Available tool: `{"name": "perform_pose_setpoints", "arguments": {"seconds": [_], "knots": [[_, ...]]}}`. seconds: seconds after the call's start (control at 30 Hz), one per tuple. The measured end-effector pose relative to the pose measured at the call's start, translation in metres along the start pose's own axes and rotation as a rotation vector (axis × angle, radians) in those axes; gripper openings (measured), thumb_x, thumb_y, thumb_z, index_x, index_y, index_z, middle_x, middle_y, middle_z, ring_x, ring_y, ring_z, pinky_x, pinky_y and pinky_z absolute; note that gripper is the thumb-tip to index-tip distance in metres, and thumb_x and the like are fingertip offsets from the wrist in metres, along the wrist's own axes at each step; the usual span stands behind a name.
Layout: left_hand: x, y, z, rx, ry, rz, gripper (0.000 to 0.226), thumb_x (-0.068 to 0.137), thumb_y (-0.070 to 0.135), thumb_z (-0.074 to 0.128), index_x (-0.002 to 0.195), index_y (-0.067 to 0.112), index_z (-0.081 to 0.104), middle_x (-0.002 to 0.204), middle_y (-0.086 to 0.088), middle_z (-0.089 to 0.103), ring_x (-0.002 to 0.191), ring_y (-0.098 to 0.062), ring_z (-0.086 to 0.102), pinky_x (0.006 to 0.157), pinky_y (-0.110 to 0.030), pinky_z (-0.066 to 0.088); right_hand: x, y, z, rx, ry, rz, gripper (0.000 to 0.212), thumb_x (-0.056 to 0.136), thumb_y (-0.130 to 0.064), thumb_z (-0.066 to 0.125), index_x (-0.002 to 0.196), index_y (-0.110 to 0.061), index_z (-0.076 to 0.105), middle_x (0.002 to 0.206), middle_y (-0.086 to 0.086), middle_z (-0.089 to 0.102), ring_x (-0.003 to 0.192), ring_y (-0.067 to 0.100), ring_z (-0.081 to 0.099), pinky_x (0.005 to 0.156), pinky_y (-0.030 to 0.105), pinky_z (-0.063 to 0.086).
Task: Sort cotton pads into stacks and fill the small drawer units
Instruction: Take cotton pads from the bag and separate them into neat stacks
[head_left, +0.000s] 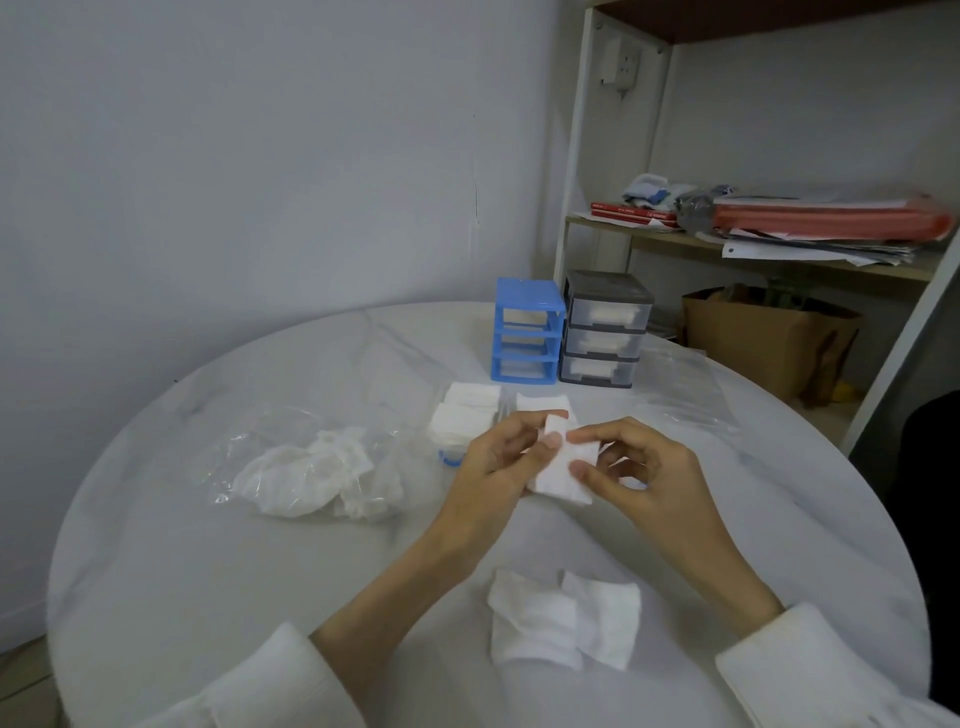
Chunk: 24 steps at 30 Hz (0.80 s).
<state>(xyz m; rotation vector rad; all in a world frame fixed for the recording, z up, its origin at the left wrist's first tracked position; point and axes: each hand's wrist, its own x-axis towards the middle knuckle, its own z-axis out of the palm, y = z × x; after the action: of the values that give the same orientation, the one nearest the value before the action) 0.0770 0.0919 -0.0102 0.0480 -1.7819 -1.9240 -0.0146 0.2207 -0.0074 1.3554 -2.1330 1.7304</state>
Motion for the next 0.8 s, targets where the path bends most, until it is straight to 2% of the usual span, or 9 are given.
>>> {"name": "perform_pose_setpoints", "arguments": {"seconds": [0.13, 0.27, 0.43, 0.53, 0.6, 0.67, 0.73, 0.8], "knots": [[0.003, -0.005, -0.002, 0.047, 0.01, 0.044, 0.031, 0.089, -0.008, 0.053, 0.108, 0.016, 0.059, 0.097, -0.002, 0.068, 0.085, -0.007, 0.067, 0.075, -0.021, 0.054, 0.001, 0.002, 0.0, -0.058, -0.011, -0.024, 0.023, 0.076, -0.008, 0.074, 0.092, -0.024, 0.069, 0.077, -0.01, 0.059, 0.065, 0.009, 0.056, 0.065, 0.019, 0.049], [0.0, -0.003, -0.004, 0.012, 0.017, 0.063, 0.036, 0.091, -0.009, 0.047, 0.116, 0.017, 0.048, 0.085, 0.002, 0.071, 0.075, -0.009, 0.066, 0.067, -0.021, 0.053, 0.001, 0.004, -0.001, -0.081, -0.022, -0.031, 0.023, 0.079, -0.005, 0.072, 0.089, -0.026, 0.067, 0.079, -0.007, 0.059, 0.064, 0.008, 0.055, 0.064, 0.018, 0.048], [0.004, -0.006, -0.01, 0.142, 0.065, 0.132, 0.029, 0.092, -0.011, 0.044, 0.087, 0.016, 0.052, 0.081, 0.002, 0.062, 0.071, -0.009, 0.057, 0.064, -0.022, 0.045, 0.001, 0.0, -0.002, -0.065, -0.085, 0.014, 0.022, 0.08, -0.004, 0.069, 0.079, -0.026, 0.067, 0.082, -0.005, 0.065, 0.065, 0.009, 0.055, 0.065, 0.022, 0.047], [0.005, -0.009, -0.012, 0.222, 0.101, 0.136, 0.036, 0.09, -0.012, 0.045, 0.074, 0.016, 0.061, 0.072, 0.015, 0.061, 0.07, 0.001, 0.055, 0.068, -0.014, 0.041, -0.001, -0.003, -0.003, 0.022, -0.368, 0.089, 0.001, 0.08, -0.023, 0.07, 0.081, -0.024, 0.069, 0.084, 0.004, 0.066, 0.066, 0.021, 0.053, 0.067, 0.027, 0.043], [0.006, -0.01, -0.012, 0.235, 0.142, 0.131, 0.034, 0.091, -0.01, 0.046, 0.08, 0.016, 0.065, 0.077, 0.013, 0.064, 0.07, 0.005, 0.057, 0.068, -0.01, 0.041, -0.002, -0.004, -0.004, 0.014, -0.583, 0.138, 0.018, 0.075, -0.037, 0.07, 0.084, -0.022, 0.07, 0.087, 0.008, 0.065, 0.069, 0.024, 0.053, 0.068, 0.031, 0.043], [0.006, -0.012, -0.013, 0.254, 0.184, 0.125, 0.034, 0.091, -0.009, 0.046, 0.085, 0.017, 0.067, 0.084, 0.011, 0.065, 0.076, 0.003, 0.058, 0.073, -0.015, 0.045, -0.003, -0.006, -0.003, -0.004, -0.718, 0.172, 0.029, 0.068, -0.046, 0.073, 0.088, -0.024, 0.07, 0.088, 0.007, 0.064, 0.065, 0.013, 0.049, 0.064, 0.024, 0.041], [0.007, -0.013, -0.014, 0.268, 0.209, 0.112, 0.035, 0.092, -0.007, 0.045, 0.086, 0.019, 0.067, 0.089, 0.01, 0.066, 0.084, -0.003, 0.06, 0.079, -0.024, 0.047, -0.005, -0.006, -0.002, -0.024, -0.83, 0.18, 0.04, 0.061, -0.05, 0.074, 0.095, -0.03, 0.068, 0.091, -0.002, 0.062, 0.069, 0.007, 0.048, 0.065, 0.019, 0.041], [0.007, -0.013, -0.014, 0.277, 0.216, 0.096, 0.035, 0.092, -0.007, 0.045, 0.087, 0.019, 0.067, 0.091, 0.011, 0.065, 0.083, -0.001, 0.059, 0.079, -0.022, 0.047, -0.009, -0.005, 0.0, -0.079, -0.906, 0.157, 0.049, 0.055, -0.051, 0.077, 0.1, -0.034, 0.065, 0.091, -0.014, 0.058, 0.074, 0.005, 0.047, 0.069, 0.017, 0.041]]}}
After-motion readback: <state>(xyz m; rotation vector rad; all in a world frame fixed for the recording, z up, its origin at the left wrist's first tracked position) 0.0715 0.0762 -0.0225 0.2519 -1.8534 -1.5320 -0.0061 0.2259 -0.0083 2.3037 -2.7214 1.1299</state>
